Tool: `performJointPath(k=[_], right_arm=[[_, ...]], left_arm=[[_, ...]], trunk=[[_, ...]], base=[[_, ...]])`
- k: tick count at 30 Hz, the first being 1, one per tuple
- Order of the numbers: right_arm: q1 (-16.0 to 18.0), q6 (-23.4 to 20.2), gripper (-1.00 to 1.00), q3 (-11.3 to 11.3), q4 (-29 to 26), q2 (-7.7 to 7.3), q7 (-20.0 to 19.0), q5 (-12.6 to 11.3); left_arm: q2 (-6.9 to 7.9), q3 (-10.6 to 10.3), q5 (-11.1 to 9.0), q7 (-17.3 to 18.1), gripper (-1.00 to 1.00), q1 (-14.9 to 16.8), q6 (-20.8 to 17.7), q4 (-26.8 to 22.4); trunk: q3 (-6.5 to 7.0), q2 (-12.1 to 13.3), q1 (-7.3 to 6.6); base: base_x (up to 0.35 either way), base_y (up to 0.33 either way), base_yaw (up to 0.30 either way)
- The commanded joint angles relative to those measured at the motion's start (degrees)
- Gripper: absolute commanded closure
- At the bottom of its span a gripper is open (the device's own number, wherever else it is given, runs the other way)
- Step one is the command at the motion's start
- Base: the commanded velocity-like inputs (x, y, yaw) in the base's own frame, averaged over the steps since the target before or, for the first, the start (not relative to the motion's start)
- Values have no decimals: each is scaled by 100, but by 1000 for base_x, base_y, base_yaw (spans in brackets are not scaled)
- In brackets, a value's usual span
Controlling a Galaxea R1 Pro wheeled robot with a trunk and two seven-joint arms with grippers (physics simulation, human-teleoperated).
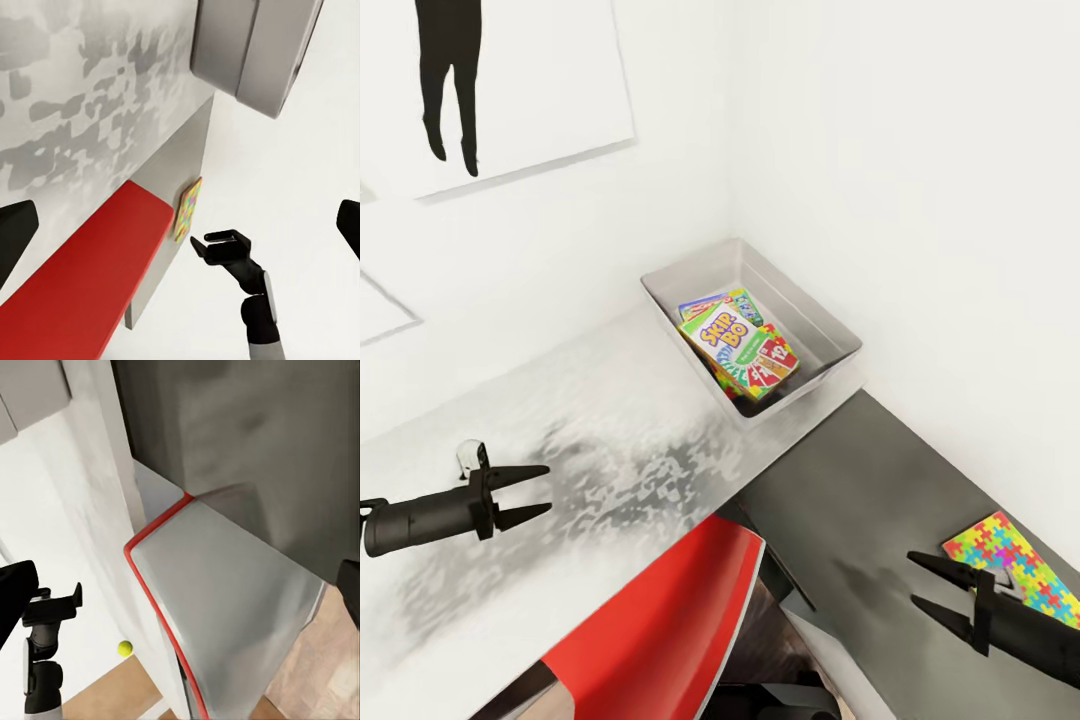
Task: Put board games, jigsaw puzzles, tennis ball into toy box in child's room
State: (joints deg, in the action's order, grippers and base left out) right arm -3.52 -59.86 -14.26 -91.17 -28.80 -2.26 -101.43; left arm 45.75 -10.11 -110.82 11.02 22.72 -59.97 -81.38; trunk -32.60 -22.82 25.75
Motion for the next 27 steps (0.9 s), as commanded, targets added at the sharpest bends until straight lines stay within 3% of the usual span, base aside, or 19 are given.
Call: performJointPath(k=[1, 16, 27], right_arm=[[-3, -14, -100, -10, -6, 4, -25, 53], [17, -14, -100, 0, -6, 301, -21, 191], [18, -14, -100, 11, -6, 347, -13, 201]], left_arm=[[6, -19, 42, 63, -100, 13, -3, 8], [122, -17, 36, 75, -100, 13, -3, 13], [136, -17, 34, 75, -100, 13, -3, 17]], trunk=[[-7, -9, 4], [54, -9, 4], [155, -9, 4]], base=[[0, 0, -4], [0, 0, 0], [0, 0, 0]])
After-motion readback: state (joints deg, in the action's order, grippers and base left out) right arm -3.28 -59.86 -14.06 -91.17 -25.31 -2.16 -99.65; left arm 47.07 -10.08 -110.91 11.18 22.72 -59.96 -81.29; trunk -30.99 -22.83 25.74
